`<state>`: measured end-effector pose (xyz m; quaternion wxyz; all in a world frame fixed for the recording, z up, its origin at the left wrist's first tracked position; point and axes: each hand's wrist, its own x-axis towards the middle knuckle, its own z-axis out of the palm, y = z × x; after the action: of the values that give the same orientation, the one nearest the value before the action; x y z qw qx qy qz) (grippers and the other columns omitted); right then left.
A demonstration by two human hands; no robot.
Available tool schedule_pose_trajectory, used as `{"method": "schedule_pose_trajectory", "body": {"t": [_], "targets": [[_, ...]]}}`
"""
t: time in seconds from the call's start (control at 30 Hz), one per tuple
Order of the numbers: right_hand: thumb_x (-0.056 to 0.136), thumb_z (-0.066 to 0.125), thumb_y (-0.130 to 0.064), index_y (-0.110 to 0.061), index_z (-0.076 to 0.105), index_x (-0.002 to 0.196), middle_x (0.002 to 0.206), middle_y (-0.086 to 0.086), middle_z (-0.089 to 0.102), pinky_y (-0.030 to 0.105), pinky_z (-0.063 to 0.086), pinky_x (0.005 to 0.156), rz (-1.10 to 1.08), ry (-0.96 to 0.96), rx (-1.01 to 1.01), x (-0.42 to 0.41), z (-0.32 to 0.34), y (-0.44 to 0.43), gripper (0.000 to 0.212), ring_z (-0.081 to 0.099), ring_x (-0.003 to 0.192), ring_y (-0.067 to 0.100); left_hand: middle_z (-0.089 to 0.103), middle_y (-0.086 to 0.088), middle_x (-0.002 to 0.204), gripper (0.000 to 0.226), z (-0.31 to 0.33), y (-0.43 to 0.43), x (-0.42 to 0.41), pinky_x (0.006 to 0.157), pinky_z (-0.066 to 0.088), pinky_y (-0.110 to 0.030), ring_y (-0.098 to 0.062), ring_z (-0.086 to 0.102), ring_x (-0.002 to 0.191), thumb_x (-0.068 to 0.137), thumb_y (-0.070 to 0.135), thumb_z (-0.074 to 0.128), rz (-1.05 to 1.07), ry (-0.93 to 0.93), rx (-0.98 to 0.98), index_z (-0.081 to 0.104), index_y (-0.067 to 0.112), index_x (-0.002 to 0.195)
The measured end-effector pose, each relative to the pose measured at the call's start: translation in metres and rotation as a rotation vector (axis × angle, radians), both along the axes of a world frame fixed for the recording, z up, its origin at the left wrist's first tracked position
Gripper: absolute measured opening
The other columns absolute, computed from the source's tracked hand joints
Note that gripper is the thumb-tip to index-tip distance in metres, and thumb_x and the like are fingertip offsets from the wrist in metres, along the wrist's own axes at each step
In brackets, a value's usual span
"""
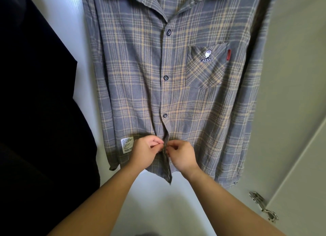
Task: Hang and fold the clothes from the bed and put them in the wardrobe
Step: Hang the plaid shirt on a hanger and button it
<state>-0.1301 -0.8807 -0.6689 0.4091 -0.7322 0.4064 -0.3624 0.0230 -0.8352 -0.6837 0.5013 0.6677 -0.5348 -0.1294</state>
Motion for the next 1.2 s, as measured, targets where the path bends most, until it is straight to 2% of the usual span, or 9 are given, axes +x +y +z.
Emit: {"method": "schedule_pose_trajectory", "body": {"t": [0.1, 0.3, 0.4, 0.43, 0.53, 0.67, 0.83, 1.03, 1.2], "targets": [[0.090, 0.066, -0.012, -0.022, 0.078, 0.084, 0.074, -0.013, 0.071, 0.007, 0.044, 0.066, -0.042, 0.002, -0.053, 0.002, -0.002, 0.001, 0.017, 0.064, 0.072, -0.001, 0.077, 0.008, 0.078, 0.025, 0.001, -0.001, -0.002, 0.070, 0.059, -0.023, -0.009, 0.074, 0.070, 0.086, 0.006, 0.076, -0.005, 0.116, 0.016, 0.073, 0.030, 0.083], [0.088, 0.068, -0.016, -0.022, 0.074, 0.080, 0.073, -0.013, 0.068, 0.002, 0.040, 0.063, -0.085, 0.080, -0.173, 0.005, 0.000, 0.001, 0.011, 0.063, 0.073, 0.005, 0.075, -0.014, 0.084, 0.023, 0.013, -0.001, -0.005, 0.068, 0.060, -0.027, -0.023, 0.075, 0.072, 0.091, -0.009, 0.061, -0.080, 0.457, 0.074, 0.072, 0.011, 0.092], [0.090, 0.066, -0.017, -0.019, 0.075, 0.084, 0.078, -0.008, 0.070, 0.001, 0.038, 0.063, -0.087, 0.106, -0.218, 0.006, -0.002, 0.002, 0.010, 0.060, 0.072, 0.006, 0.073, -0.017, 0.085, 0.010, 0.016, 0.002, -0.006, 0.073, 0.062, -0.036, -0.032, 0.075, 0.082, 0.092, 0.001, 0.065, -0.102, 0.576, 0.061, 0.074, 0.006, 0.093], [0.091, 0.065, -0.018, -0.019, 0.074, 0.085, 0.078, -0.007, 0.070, 0.001, 0.038, 0.062, -0.089, 0.111, -0.229, 0.006, -0.003, 0.002, 0.011, 0.058, 0.070, 0.004, 0.074, -0.016, 0.086, 0.006, 0.016, 0.003, -0.007, 0.076, 0.063, -0.038, -0.031, 0.075, 0.086, 0.093, 0.010, 0.070, -0.121, 0.558, 0.059, 0.074, 0.006, 0.094], [0.095, 0.059, -0.020, -0.018, 0.073, 0.086, 0.076, -0.007, 0.067, 0.007, 0.041, 0.058, -0.079, 0.111, -0.237, 0.006, -0.005, 0.004, 0.017, 0.058, 0.068, 0.003, 0.077, -0.010, 0.086, 0.021, 0.013, 0.001, -0.008, 0.077, 0.063, -0.039, -0.025, 0.076, 0.084, 0.086, 0.028, 0.081, -0.118, 0.414, 0.098, 0.074, 0.010, 0.095], [0.092, 0.064, -0.020, -0.017, 0.074, 0.089, 0.080, -0.006, 0.069, 0.016, 0.047, 0.066, -0.088, 0.107, -0.220, 0.006, -0.008, 0.003, 0.011, 0.062, 0.075, 0.006, 0.076, -0.010, 0.081, 0.015, 0.011, -0.004, -0.008, 0.077, 0.064, -0.047, -0.026, 0.077, 0.077, 0.090, 0.020, 0.076, -0.032, 0.391, 0.099, 0.067, 0.008, 0.090], [0.089, 0.072, -0.018, -0.020, 0.074, 0.087, 0.075, -0.016, 0.066, 0.002, 0.041, 0.064, -0.077, 0.042, -0.172, 0.005, -0.008, 0.000, 0.003, 0.060, 0.071, -0.008, 0.074, -0.016, 0.082, 0.016, 0.010, -0.007, -0.005, 0.073, 0.063, -0.052, -0.028, 0.076, 0.073, 0.095, 0.014, 0.069, 0.003, 0.390, 0.092, 0.057, 0.005, 0.090], [0.089, 0.072, -0.019, -0.029, 0.070, 0.078, 0.070, -0.019, 0.066, 0.000, 0.041, 0.063, -0.099, -0.005, -0.128, 0.007, -0.008, -0.001, 0.014, 0.060, 0.075, -0.014, 0.071, -0.013, 0.078, 0.016, 0.010, -0.009, -0.006, 0.072, 0.064, -0.050, -0.026, 0.075, 0.069, 0.095, 0.013, 0.070, 0.056, 0.373, 0.083, 0.055, 0.009, 0.089], [0.090, 0.069, -0.019, -0.021, 0.071, 0.081, 0.071, -0.012, 0.067, 0.005, 0.043, 0.059, -0.135, -0.015, -0.118, 0.011, -0.011, 0.002, 0.009, 0.061, 0.075, -0.007, 0.070, -0.010, 0.078, 0.016, 0.009, -0.010, -0.006, 0.071, 0.064, -0.046, -0.018, 0.073, 0.064, 0.095, 0.016, 0.070, 0.100, 0.297, 0.102, 0.055, 0.013, 0.090]]}}
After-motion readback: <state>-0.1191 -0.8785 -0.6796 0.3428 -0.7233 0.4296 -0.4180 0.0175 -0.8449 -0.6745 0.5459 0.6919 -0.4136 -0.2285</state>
